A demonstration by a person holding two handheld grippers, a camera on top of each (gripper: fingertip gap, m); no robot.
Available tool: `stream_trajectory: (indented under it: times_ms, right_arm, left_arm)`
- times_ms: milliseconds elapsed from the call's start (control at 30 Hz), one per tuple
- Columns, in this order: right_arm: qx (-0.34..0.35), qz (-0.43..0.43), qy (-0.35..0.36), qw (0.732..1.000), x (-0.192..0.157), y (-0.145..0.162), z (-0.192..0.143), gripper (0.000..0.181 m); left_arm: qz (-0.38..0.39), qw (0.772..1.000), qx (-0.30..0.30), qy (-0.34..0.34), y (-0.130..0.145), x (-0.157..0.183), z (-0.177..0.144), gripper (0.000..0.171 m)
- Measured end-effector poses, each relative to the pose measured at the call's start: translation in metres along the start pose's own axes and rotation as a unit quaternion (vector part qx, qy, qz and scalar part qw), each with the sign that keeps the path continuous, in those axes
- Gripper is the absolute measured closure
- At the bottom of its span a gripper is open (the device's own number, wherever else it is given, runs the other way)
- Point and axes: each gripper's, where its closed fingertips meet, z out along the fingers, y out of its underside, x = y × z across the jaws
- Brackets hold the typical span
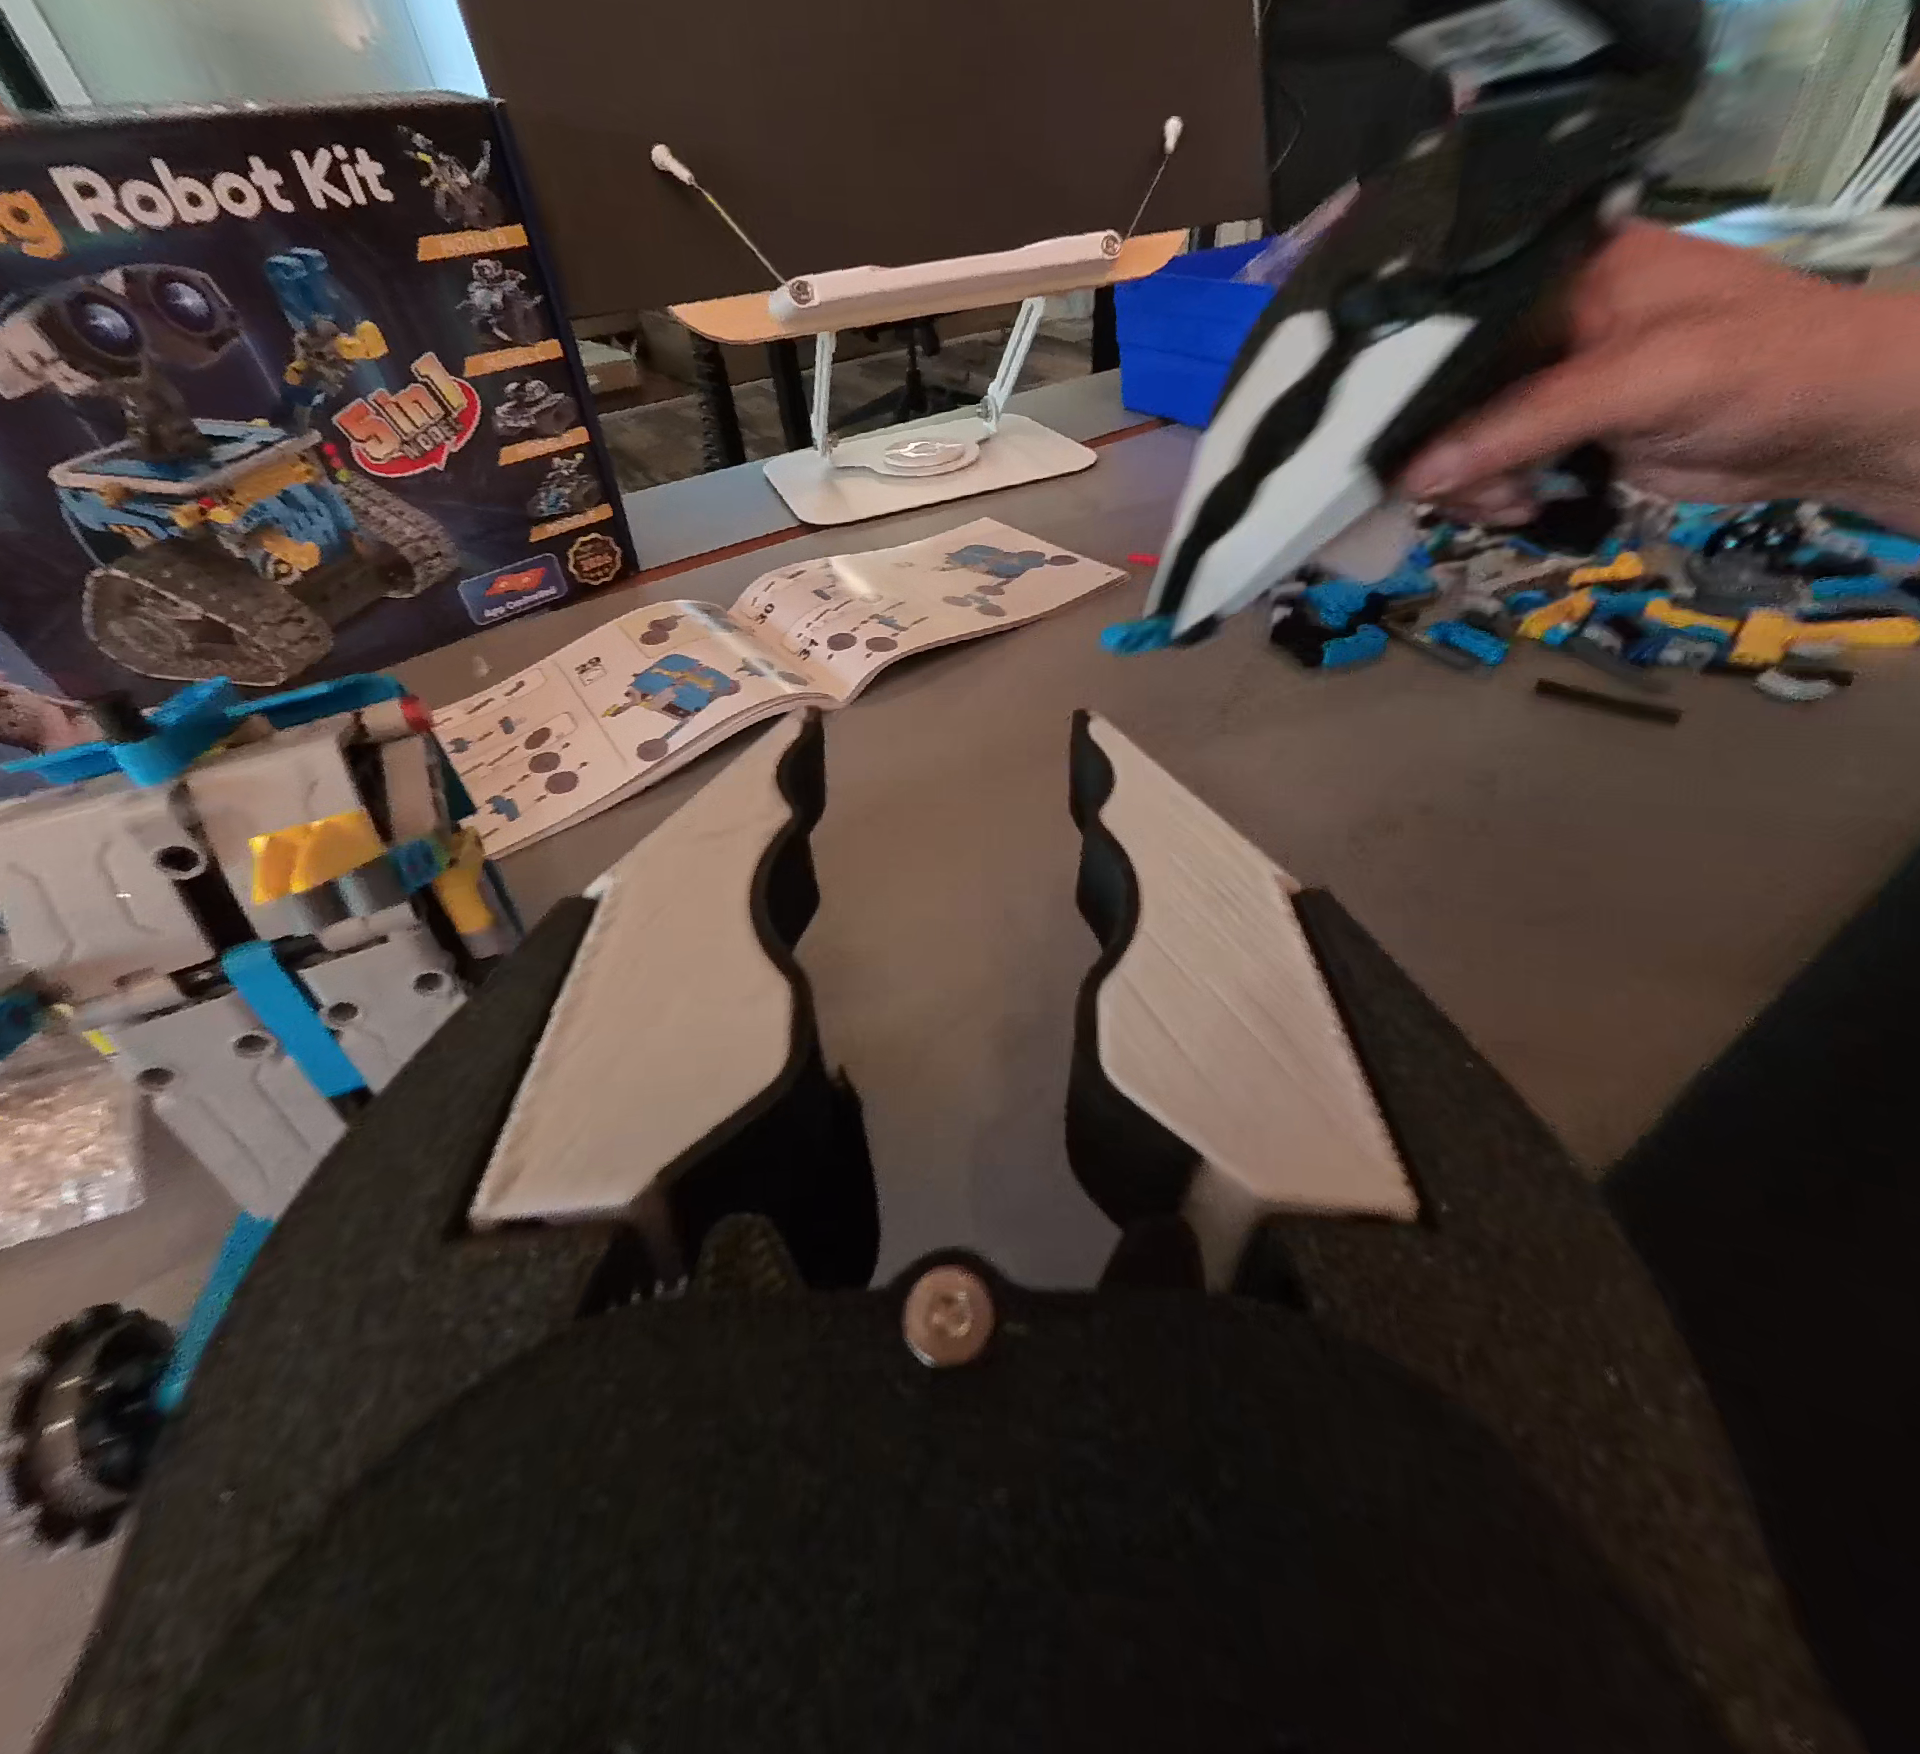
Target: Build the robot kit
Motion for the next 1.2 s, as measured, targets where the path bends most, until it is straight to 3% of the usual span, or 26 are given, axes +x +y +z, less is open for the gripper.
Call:
stream_trajectory:
  times_ms: [100, 167, 267, 500, 567, 600, 700, 800, 867, 967, 1067, 1200]
  right_arm:
    - [-0.047, -0.005, -0.009, 0.999, 0.025, 0.010, 0.052, 0.173]
    - [-0.034, 0.028, -0.035, 0.998, 0.025, 0.011, 0.070, 0.173]
    - [-0.033, 0.023, -0.018, 0.999, 0.028, 0.015, 0.075, 0.173]
    - [-0.062, -0.055, 0.070, 0.994, 0.041, 0.024, 0.082, 0.173]
    - [-0.059, -0.057, 0.089, 0.993, 0.044, 0.024, 0.080, 0.164]
    - [-0.055, -0.052, 0.111, 0.991, 0.049, 0.023, 0.077, 0.145]
    - [-0.038, -0.033, 0.157, 0.986, 0.048, 0.020, 0.050, 0.134]
    - [0.026, 0.002, 0.203, 0.979, 0.039, 0.024, -0.010, 0.137]
    - [0.044, 0.041, 0.245, 0.968, 0.040, 0.055, -0.060, 0.144]
    - [0.022, 0.131, 0.269, 0.954, 0.038, 0.130, -0.119, 0.148]
    - [-0.037, 0.167, 0.276, 0.946, 0.030, 0.186, -0.142, 0.152]
    - [-0.065, 0.164, 0.248, 0.952, 0.024, 0.200, -0.136, 0.166]
  left_arm:
    - [0.039, 0.999, -0.003, -0.011, 0.001, -0.002, -0.006, 0.124]
    - [0.053, 0.998, 0.006, -0.023, -0.001, -0.006, -0.012, 0.124]
    - [0.047, 0.998, 0.023, -0.024, -0.005, -0.011, -0.017, 0.125]
    - [0.006, 0.999, -0.034, -0.004, 0.015, -0.016, -0.001, 0.124]
    - [-0.001, 0.999, -0.034, -0.002, 0.015, -0.017, -0.001, 0.125]
    - [-0.001, 0.999, -0.034, -0.001, 0.015, -0.017, -0.001, 0.124]
    - [0.005, 0.999, -0.039, -0.003, 0.017, -0.016, 0.000, 0.124]
    - [0.016, 0.999, -0.037, -0.011, 0.016, -0.016, 0.000, 0.124]
    - [0.021, 0.999, -0.033, -0.016, 0.015, -0.016, -0.001, 0.124]
    - [0.028, 0.999, -0.037, -0.021, 0.016, -0.016, -0.001, 0.124]
    - [0.039, 0.998, -0.049, -0.023, 0.020, -0.015, 0.002, 0.124]
    - [0.060, 0.996, -0.059, -0.026, 0.023, -0.012, 0.004, 0.124]
